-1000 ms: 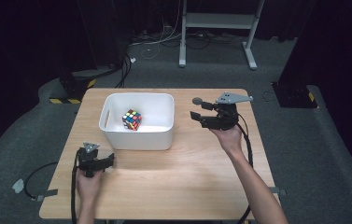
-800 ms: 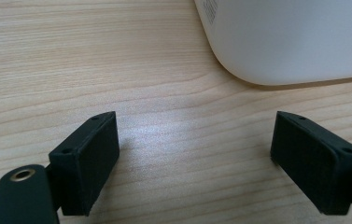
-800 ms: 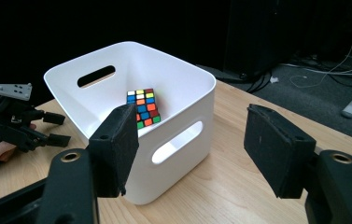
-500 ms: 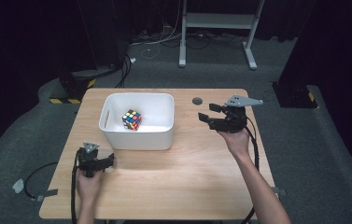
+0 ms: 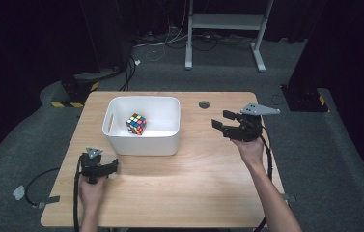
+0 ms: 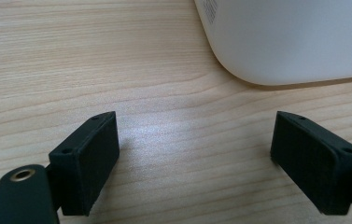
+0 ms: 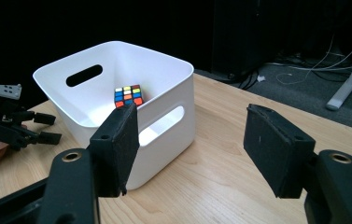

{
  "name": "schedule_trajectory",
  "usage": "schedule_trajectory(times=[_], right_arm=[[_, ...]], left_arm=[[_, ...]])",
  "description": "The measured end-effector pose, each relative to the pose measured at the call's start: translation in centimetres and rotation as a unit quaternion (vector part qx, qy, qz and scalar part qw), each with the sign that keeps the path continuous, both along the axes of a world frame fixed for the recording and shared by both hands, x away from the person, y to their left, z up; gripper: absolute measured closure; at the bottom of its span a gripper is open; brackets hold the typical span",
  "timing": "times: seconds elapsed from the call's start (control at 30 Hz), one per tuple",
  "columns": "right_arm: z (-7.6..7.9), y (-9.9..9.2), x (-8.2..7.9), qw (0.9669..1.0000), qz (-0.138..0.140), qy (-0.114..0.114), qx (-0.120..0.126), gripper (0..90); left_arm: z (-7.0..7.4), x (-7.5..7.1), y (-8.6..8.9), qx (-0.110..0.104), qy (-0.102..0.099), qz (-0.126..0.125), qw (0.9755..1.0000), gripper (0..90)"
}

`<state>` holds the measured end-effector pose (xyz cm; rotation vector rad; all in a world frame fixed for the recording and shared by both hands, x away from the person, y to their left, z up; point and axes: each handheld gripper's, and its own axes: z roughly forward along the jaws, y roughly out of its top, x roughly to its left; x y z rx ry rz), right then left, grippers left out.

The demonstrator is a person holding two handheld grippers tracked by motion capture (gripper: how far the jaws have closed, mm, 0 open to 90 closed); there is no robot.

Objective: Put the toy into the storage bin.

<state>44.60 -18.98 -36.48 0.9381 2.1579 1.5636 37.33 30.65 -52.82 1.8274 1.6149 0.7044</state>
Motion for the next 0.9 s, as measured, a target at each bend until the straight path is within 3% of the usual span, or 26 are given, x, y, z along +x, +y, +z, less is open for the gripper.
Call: schedule_trajectory(times=[0.9], right_arm=[[-1.6, -2.7, -2.0, 0.9996, -0.027, -0.007, 0.010, 37.1]], left_arm=[[0.0, 0.0, 0.0, 0.001, 0.001, 0.000, 1.0000, 15.5]])
